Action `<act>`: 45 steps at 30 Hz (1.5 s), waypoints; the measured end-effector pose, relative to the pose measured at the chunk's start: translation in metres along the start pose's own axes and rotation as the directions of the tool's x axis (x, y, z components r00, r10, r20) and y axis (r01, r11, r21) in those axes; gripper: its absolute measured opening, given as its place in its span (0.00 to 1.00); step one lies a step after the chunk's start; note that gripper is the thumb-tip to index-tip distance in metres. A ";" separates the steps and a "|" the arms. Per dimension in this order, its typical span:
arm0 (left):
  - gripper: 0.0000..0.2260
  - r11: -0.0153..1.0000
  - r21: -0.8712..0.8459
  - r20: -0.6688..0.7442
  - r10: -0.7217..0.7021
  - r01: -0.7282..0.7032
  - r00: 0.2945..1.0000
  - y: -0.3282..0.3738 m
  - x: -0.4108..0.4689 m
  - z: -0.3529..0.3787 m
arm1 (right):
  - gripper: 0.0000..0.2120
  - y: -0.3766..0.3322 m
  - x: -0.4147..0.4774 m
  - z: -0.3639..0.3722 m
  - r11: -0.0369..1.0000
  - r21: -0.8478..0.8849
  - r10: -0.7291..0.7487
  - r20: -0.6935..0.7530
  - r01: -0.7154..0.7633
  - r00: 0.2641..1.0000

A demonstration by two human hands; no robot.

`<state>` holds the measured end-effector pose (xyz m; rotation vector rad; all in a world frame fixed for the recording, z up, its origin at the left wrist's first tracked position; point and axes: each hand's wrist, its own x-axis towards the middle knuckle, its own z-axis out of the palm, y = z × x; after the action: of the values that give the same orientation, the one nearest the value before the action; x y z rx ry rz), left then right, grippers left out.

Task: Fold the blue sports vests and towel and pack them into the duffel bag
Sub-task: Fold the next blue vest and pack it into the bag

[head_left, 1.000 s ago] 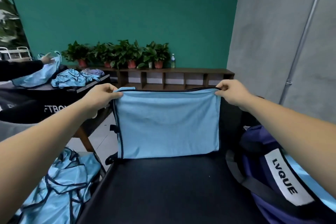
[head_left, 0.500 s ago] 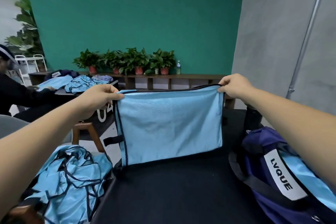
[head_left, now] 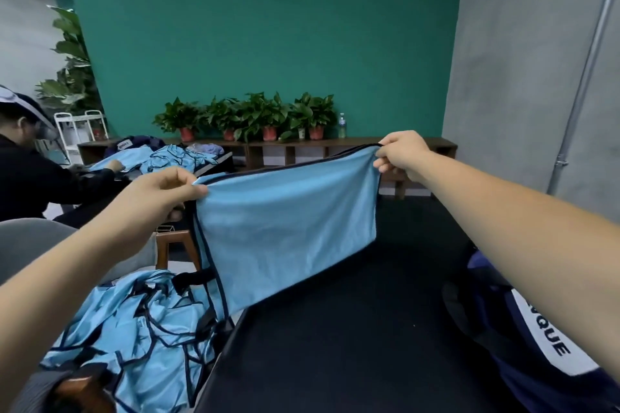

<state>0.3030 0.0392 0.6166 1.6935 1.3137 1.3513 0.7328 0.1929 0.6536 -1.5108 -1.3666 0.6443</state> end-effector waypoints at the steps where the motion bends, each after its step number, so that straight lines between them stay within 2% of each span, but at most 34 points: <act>1: 0.09 1.000 -0.006 0.016 0.004 -0.004 1.000 0.000 -0.009 0.006 | 0.07 0.003 -0.002 0.000 0.998 0.051 0.034 0.021 -0.035 0.999; 4: 0.13 1.000 0.031 0.119 -0.005 0.002 0.993 -0.011 -0.038 0.042 | 0.11 0.023 -0.008 -0.003 0.984 0.104 0.136 0.076 -0.144 0.988; 9: 0.10 0.994 0.107 0.290 -0.057 0.027 0.955 -0.041 -0.079 0.121 | 0.16 0.086 -0.015 -0.013 0.954 0.057 0.288 0.094 -0.294 0.953; 13: 0.10 0.984 0.178 0.412 -0.054 -0.022 0.910 -0.065 -0.104 0.178 | 0.15 0.138 -0.023 -0.021 0.919 0.035 0.388 0.087 -0.393 0.917; 17: 0.07 0.971 0.222 0.527 -0.043 -0.089 0.849 -0.081 -0.127 0.223 | 0.10 0.176 -0.029 -0.026 0.919 -0.048 0.394 0.057 -0.392 0.917; 21: 0.07 0.948 0.255 0.625 -0.009 -0.192 0.780 -0.089 -0.146 0.256 | 0.06 0.200 -0.039 -0.034 0.893 -0.277 0.382 0.050 -0.354 0.923; 24: 0.09 0.915 0.280 0.684 0.022 -0.290 0.729 -0.096 -0.154 0.269 | 0.03 0.208 -0.045 -0.034 0.851 -0.440 0.367 0.105 -0.288 0.924; 26: 0.10 0.889 0.292 0.712 0.044 -0.352 0.701 -0.099 -0.158 0.274 | 0.05 0.212 -0.050 -0.031 0.795 -0.568 0.335 0.119 -0.213 0.935; 29: 0.10 0.868 0.294 0.725 0.071 -0.400 0.686 -0.103 -0.161 0.278 | 0.09 0.213 -0.064 -0.022 0.677 -0.734 0.205 0.108 -0.061 0.973; 30: 0.11 0.860 0.295 0.729 0.080 -0.417 0.680 -0.104 -0.163 0.279 | 0.09 0.211 -0.075 -0.019 0.668 -0.744 0.150 0.139 0.004 0.979; 34: 0.12 0.838 0.294 0.733 0.111 -0.459 0.671 -0.106 -0.169 0.279 | 0.11 0.208 -0.136 -0.002 0.775 -0.576 -0.046 0.359 0.260 0.932; 37: 0.12 0.837 0.299 0.701 0.132 -0.458 0.701 -0.108 -0.170 0.278 | 0.08 0.206 -0.192 0.007 0.819 -0.400 -0.171 0.516 0.412 0.839; 42: 0.10 0.855 0.314 0.633 0.135 -0.413 0.762 -0.108 -0.176 0.275 | 0.07 0.206 -0.266 0.005 0.818 -0.205 -0.295 0.653 0.537 0.698; 45: 0.13 0.871 0.305 0.614 0.130 -0.385 0.779 -0.104 -0.178 0.274 | 0.05 0.211 -0.279 -0.006 0.818 -0.199 -0.298 0.656 0.540 0.694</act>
<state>0.5293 -0.0590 0.3786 2.4154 1.0600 0.5885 0.7661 -0.0538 0.4081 -1.2204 -2.3793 0.5961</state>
